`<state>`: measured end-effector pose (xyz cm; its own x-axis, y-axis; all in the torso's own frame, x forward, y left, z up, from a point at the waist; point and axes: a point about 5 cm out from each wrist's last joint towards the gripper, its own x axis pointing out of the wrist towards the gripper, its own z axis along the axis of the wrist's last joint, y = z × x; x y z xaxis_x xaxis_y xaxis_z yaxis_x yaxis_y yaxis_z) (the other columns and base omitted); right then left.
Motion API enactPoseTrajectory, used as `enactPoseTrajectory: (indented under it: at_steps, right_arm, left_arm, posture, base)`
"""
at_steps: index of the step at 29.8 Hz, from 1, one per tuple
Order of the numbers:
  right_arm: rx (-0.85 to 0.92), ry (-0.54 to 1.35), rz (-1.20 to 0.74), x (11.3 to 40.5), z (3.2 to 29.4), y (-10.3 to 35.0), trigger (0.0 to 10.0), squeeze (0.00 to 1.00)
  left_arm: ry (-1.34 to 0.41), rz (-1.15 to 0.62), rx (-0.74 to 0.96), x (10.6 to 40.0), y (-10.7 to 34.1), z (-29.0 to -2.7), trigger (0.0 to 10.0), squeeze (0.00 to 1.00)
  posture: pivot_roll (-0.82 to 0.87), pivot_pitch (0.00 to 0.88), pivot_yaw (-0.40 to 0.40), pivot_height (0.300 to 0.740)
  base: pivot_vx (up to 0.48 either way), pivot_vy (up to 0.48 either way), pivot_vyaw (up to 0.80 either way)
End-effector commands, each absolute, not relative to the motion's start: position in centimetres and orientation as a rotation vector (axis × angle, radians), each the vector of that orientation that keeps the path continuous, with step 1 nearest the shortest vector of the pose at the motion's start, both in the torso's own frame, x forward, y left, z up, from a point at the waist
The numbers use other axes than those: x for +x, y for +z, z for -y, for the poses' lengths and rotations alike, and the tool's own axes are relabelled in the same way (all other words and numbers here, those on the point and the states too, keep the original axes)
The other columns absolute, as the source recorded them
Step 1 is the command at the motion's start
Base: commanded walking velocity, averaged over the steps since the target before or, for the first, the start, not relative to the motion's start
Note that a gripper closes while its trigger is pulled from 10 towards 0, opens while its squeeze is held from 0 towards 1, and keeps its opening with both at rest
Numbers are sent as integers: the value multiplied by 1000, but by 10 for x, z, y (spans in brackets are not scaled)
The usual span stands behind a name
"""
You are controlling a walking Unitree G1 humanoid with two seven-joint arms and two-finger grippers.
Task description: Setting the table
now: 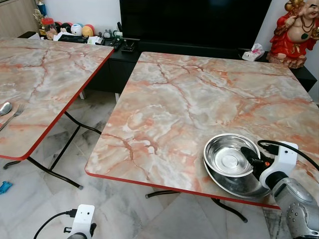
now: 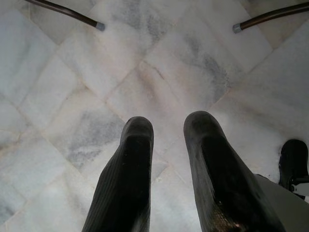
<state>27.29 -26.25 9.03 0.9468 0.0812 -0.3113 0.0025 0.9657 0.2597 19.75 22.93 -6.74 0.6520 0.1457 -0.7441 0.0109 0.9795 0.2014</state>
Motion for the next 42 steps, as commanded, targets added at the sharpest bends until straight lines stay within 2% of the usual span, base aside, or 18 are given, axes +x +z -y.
enactPoseTrajectory:
  at_steps: [1,28,29,30,31,34,35,36,37,42]
  right_arm:
    - [236,29,-350,270,267,88,10000,0]
    - [211,-31,-355,266,283,88,10000,0]
    - [211,-30,-355,266,283,88,10000,75]
    - [211,-26,-355,266,283,88,10000,533]
    - [212,-24,-355,266,282,88,10000,608]
    - [206,-29,-358,266,282,88,10000,592]
    - [204,-30,-359,266,282,88,10000,545]
    - [203,-31,-359,266,282,87,10000,412]
    - [203,-29,-359,267,282,87,10000,0]
    - [197,-21,-362,268,281,86,10000,0]
  left_arm:
    - [77,-886,192,193,-70,-231,10000,0]
    - [75,-886,189,192,-70,-229,10000,0]
    - [75,-886,189,193,-70,-229,10000,0]
    - [75,-886,189,193,-70,-229,10000,0]
    - [75,-886,189,193,-70,-229,10000,0]
    - [74,-885,190,193,-70,-229,10000,0]
    - [74,-885,190,193,-70,-229,10000,0]
    - [74,-885,190,193,-70,-229,10000,0]
    - [74,-885,190,193,-70,-229,10000,0]
    - [75,-885,187,193,-71,-229,10000,0]
  posture:
    - [53,0,-31,740]
    - [54,0,-27,740]
    - [54,0,-27,740]
    - [54,0,-27,740]
    - [54,0,-27,740]
    - [55,0,-27,740]
    - [57,0,-27,740]
    - [57,0,-27,740]
    - [56,0,-27,740]
    - [56,0,-28,740]
  base:
    - [0,0,0]
    - [0,0,0]
    - [0,0,0]
    - [0,0,0]
    - [0,0,0]
    - [0,0,0]
    - [0,0,0]
    - [0,0,0]
    - [0,0,0]
    - [0,0,0]
